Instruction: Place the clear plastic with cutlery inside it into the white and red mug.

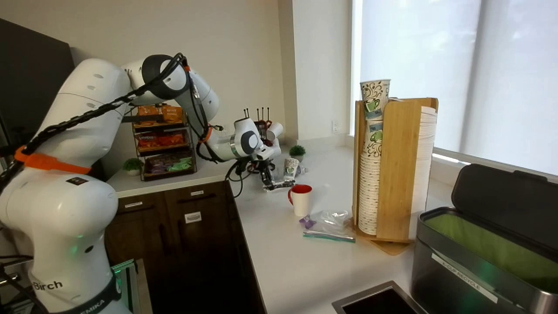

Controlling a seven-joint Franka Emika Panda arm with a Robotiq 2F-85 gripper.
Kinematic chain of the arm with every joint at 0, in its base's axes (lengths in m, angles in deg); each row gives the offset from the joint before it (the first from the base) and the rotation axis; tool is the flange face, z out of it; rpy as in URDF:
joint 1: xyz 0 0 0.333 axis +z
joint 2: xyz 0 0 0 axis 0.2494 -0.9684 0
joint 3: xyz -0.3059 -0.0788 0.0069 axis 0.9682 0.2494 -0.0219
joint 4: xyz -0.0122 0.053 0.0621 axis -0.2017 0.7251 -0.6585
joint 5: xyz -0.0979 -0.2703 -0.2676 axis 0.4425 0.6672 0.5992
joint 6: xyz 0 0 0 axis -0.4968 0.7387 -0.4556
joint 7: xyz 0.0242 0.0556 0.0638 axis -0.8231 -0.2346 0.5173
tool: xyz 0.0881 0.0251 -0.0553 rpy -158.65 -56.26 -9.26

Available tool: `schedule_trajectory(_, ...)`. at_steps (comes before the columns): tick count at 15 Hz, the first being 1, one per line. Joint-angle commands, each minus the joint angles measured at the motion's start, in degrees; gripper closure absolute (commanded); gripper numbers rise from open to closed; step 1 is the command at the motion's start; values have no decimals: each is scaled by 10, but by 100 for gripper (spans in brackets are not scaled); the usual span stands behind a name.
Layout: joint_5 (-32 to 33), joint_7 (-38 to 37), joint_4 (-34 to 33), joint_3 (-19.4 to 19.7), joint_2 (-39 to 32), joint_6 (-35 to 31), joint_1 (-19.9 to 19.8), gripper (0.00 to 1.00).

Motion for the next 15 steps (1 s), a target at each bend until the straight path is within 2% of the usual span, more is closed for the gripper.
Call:
schedule_trajectory(1,36,-83,66,30,43,-71,16,98)
schedule_trajectory(4,60,-131,95,74,56,-159,42,98)
schedule_trajectory(8,74,-181,122,182,56,-262,123,98)
schedule_trajectory(9,65,-183,133,193,58,-305,131,98)
schedule_trajectory(15,37,-170,220,181,82,-600,114,98)
